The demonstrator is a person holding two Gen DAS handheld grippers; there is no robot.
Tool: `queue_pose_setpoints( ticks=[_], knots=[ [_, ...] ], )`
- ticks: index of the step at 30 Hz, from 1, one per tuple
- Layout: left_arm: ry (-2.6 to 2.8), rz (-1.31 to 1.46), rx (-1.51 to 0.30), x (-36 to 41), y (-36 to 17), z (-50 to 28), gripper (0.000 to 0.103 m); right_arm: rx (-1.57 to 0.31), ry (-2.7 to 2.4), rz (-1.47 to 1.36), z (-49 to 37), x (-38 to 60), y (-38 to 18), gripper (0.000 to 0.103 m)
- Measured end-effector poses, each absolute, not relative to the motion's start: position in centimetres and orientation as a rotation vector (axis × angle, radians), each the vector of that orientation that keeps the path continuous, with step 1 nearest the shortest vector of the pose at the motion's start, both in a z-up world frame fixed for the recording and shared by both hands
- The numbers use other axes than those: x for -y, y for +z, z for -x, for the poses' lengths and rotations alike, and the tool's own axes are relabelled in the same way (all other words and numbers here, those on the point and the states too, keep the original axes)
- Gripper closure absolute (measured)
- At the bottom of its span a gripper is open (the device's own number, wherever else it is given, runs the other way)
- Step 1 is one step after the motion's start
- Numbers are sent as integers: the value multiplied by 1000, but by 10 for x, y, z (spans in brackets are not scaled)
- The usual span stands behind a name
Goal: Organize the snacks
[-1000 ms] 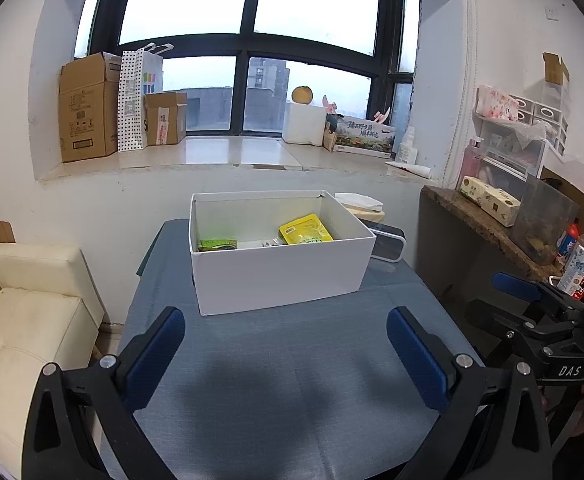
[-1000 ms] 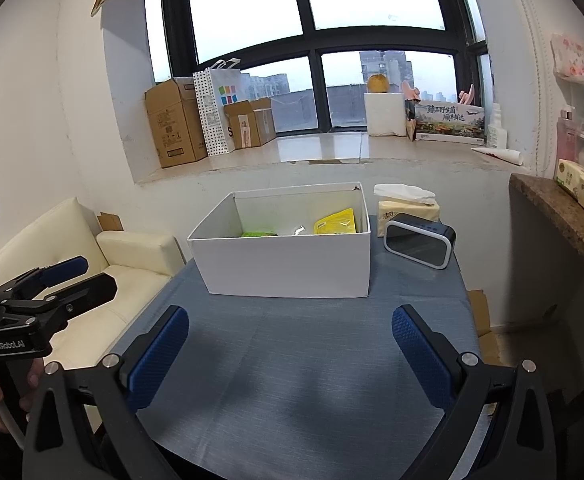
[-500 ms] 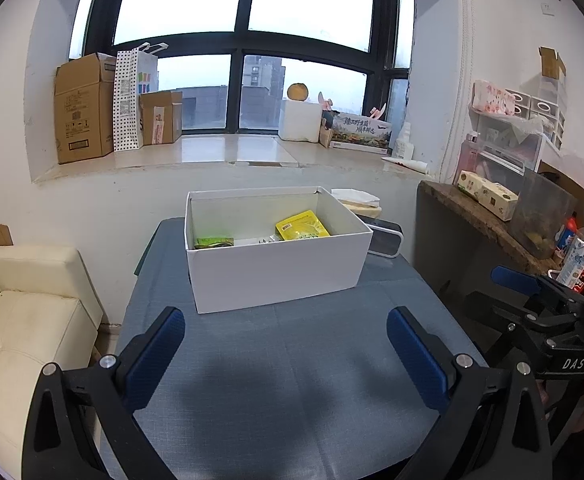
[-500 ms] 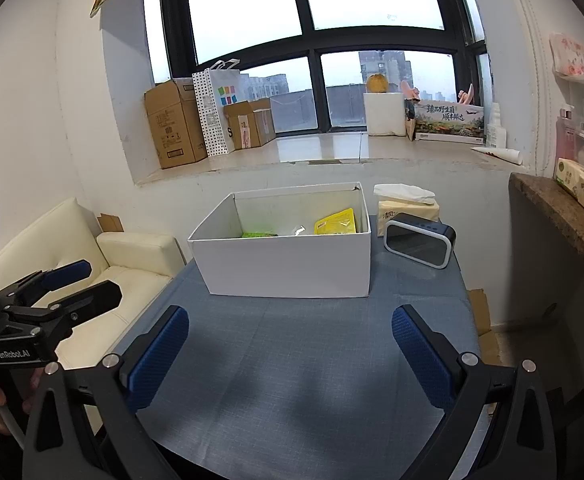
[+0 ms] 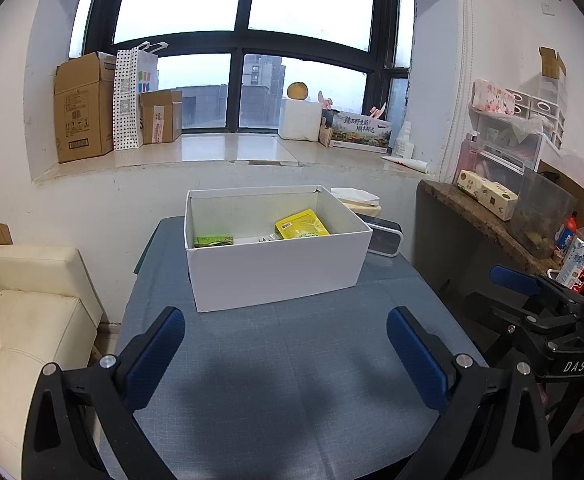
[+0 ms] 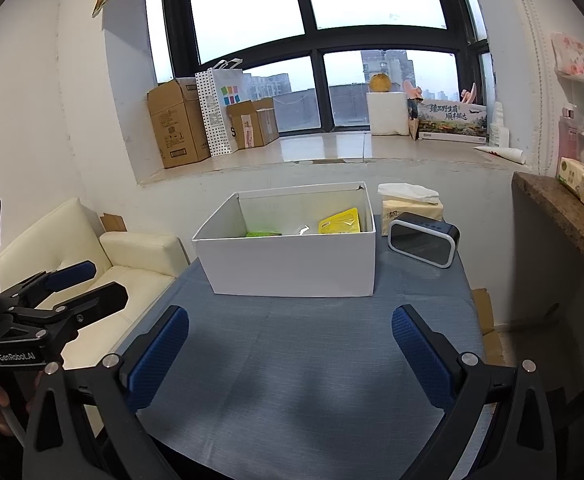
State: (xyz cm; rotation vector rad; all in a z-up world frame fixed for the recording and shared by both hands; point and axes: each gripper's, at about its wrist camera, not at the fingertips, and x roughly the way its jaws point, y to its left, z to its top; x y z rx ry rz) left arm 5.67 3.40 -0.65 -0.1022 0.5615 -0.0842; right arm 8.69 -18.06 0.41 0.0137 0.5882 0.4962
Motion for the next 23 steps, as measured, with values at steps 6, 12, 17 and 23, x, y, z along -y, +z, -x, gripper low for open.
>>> queue_pose_setpoints(
  ticks=[6,12,17,23],
  knots=[
    [-89,105,-562,-35,-7,-55,0,-584,499,-7,-83,176,5,0],
    [-87,102,-567,-35,-8,-55,0,-587,506,-6,-84,175,5,0],
    [-83,100,-569,-35,-9,-55,0,-585,512,-4,-84,174,5,0],
    [-81,111,-559,-36,-9,-53,0,-585,514,-1,-83,174,5,0]
  ],
)
